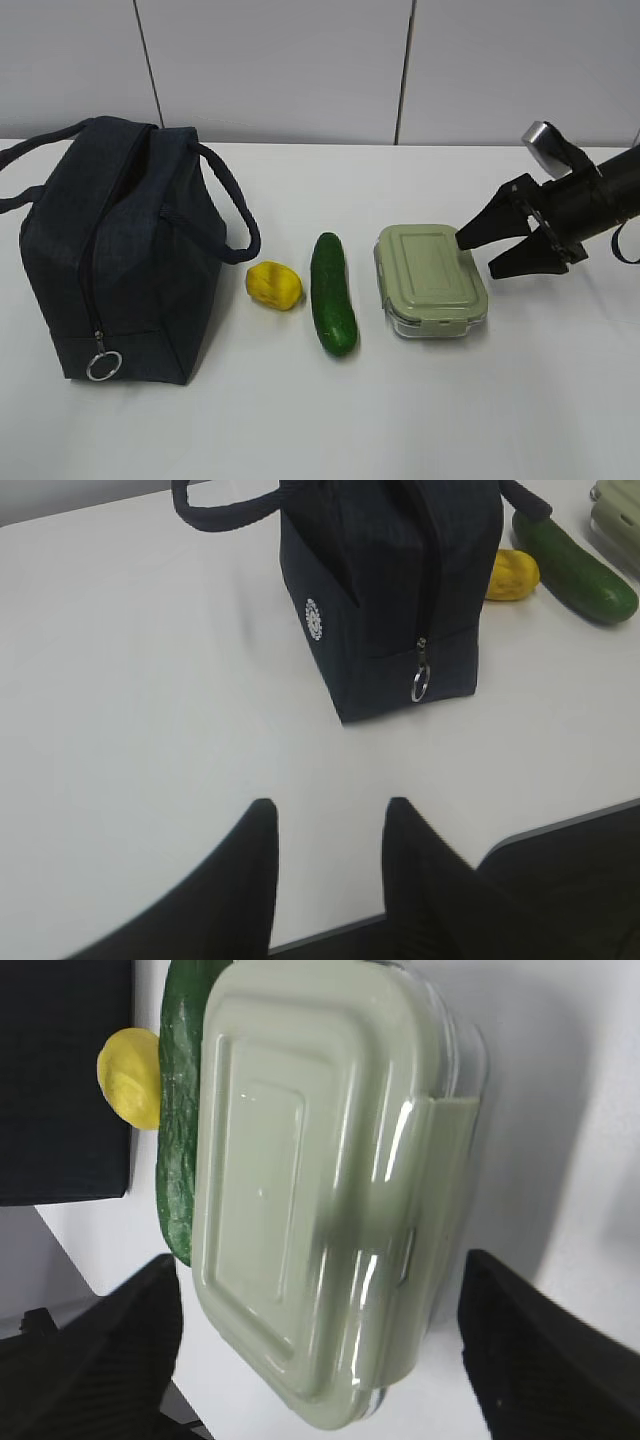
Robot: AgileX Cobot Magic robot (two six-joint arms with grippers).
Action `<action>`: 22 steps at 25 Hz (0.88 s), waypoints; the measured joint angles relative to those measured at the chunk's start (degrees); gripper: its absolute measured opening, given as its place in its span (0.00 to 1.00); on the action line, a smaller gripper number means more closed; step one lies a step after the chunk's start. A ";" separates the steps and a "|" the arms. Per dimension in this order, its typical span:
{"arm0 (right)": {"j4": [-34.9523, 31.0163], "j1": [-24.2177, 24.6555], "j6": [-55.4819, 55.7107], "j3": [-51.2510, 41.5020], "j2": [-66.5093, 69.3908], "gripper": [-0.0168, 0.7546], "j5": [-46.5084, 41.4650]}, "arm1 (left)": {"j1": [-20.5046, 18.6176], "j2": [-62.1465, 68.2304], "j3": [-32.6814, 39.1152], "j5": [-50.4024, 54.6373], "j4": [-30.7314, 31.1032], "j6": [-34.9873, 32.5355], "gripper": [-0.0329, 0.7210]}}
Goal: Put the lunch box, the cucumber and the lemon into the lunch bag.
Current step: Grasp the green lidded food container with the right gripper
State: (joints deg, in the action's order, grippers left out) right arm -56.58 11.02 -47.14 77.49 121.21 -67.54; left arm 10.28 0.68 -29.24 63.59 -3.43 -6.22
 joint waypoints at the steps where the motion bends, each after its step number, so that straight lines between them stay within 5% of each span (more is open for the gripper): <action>1: -0.10 -0.09 -0.53 0.09 0.48 0.85 0.00 | 0.00 0.00 0.00 0.00 0.00 0.00 0.36; 22: -6.66 -0.49 -9.53 2.31 9.20 0.81 0.23 | 0.00 0.00 0.00 0.00 -0.41 0.00 0.36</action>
State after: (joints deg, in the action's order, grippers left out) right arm -63.24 10.53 -56.66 79.80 130.41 -67.31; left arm 10.28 0.68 -29.24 63.59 -3.84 -6.22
